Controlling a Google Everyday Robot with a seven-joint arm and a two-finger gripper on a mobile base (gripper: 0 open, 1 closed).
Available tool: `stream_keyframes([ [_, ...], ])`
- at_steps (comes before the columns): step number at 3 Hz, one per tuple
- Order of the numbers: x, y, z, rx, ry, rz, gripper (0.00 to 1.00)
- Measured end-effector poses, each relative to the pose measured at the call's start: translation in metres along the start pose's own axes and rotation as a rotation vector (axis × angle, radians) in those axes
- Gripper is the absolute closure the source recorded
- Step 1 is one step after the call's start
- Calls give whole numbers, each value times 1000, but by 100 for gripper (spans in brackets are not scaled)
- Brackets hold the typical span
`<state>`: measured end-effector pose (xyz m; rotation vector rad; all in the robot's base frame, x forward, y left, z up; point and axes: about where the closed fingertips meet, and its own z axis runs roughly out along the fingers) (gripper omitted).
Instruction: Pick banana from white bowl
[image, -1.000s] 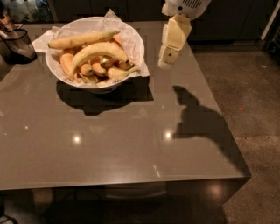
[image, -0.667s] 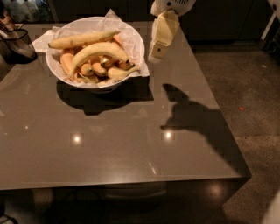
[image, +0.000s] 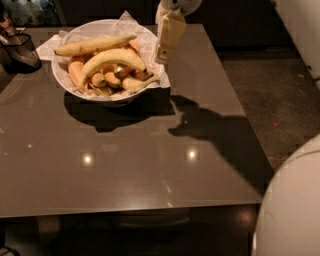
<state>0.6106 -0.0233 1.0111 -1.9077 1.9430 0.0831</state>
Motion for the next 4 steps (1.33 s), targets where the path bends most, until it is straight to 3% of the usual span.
stream_keyframes([
  [4, -65, -8, 23, -10, 34, -148, 30],
])
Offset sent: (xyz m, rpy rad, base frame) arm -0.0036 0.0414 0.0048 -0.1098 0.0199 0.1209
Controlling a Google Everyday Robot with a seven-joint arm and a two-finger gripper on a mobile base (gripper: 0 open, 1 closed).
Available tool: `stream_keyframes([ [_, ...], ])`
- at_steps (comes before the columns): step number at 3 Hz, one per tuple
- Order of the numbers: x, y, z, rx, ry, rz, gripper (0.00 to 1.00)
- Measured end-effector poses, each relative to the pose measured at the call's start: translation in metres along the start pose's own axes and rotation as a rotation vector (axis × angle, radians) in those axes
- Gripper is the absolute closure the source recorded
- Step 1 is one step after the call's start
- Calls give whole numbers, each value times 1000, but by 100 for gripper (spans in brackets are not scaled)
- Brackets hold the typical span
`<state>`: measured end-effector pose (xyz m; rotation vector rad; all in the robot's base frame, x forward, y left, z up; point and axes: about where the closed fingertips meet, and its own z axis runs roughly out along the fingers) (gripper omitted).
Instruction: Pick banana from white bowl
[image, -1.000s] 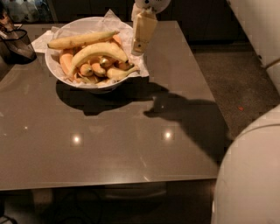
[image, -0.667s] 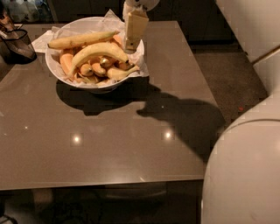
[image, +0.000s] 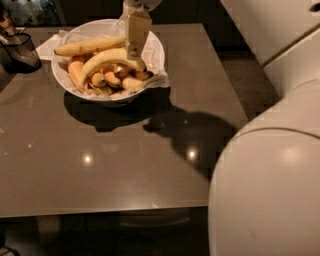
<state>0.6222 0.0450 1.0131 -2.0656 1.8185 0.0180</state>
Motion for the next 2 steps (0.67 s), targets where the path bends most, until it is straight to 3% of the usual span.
stream_keyframes([
  [2, -19, -5, 17, -26, 14, -13, 30],
])
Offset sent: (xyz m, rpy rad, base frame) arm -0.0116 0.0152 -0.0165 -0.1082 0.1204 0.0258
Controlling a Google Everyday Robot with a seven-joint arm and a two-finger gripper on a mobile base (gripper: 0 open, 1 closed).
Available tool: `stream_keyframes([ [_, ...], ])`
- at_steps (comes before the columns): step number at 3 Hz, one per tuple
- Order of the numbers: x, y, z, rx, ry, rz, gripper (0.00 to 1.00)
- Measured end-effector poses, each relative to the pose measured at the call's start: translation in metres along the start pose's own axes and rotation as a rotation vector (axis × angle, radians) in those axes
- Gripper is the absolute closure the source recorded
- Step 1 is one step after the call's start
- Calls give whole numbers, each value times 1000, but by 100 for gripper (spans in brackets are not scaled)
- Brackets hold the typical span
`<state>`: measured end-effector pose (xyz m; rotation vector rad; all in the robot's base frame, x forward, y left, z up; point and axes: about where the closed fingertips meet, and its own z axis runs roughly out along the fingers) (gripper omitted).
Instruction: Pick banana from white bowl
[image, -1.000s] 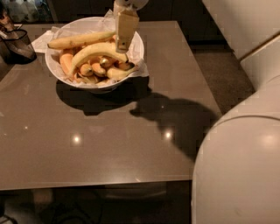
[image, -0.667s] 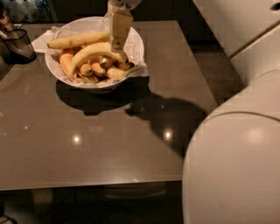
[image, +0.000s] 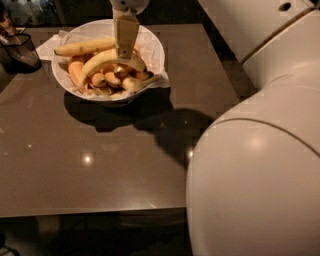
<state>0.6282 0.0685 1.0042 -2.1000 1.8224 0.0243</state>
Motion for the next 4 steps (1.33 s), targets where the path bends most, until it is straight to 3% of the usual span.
stream_keyframes([
  [4, -1, -16, 55, -74, 54, 14, 31],
])
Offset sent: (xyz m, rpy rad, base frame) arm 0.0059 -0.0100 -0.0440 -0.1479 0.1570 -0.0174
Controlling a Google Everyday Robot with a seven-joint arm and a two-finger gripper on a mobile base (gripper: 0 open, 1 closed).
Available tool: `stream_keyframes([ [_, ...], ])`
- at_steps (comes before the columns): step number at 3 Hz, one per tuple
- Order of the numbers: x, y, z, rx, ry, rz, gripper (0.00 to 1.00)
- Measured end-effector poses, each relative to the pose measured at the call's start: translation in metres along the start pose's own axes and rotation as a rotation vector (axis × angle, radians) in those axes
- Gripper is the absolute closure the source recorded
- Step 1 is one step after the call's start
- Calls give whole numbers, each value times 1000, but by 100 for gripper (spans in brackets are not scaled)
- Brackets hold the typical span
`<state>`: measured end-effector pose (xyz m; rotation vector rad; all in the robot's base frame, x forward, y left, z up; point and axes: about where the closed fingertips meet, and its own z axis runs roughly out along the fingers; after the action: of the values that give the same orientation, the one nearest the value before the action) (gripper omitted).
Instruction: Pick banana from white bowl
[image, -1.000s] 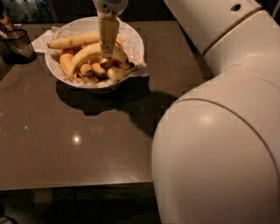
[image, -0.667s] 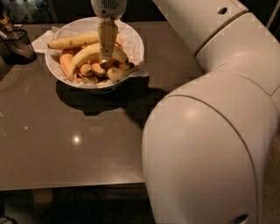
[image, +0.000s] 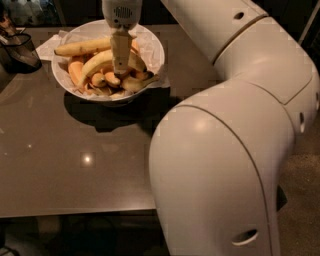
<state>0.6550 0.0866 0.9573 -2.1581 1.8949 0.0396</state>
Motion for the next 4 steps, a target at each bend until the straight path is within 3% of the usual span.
stream_keyframes([
  [4, -8, 0, 31, -63, 14, -13, 29],
])
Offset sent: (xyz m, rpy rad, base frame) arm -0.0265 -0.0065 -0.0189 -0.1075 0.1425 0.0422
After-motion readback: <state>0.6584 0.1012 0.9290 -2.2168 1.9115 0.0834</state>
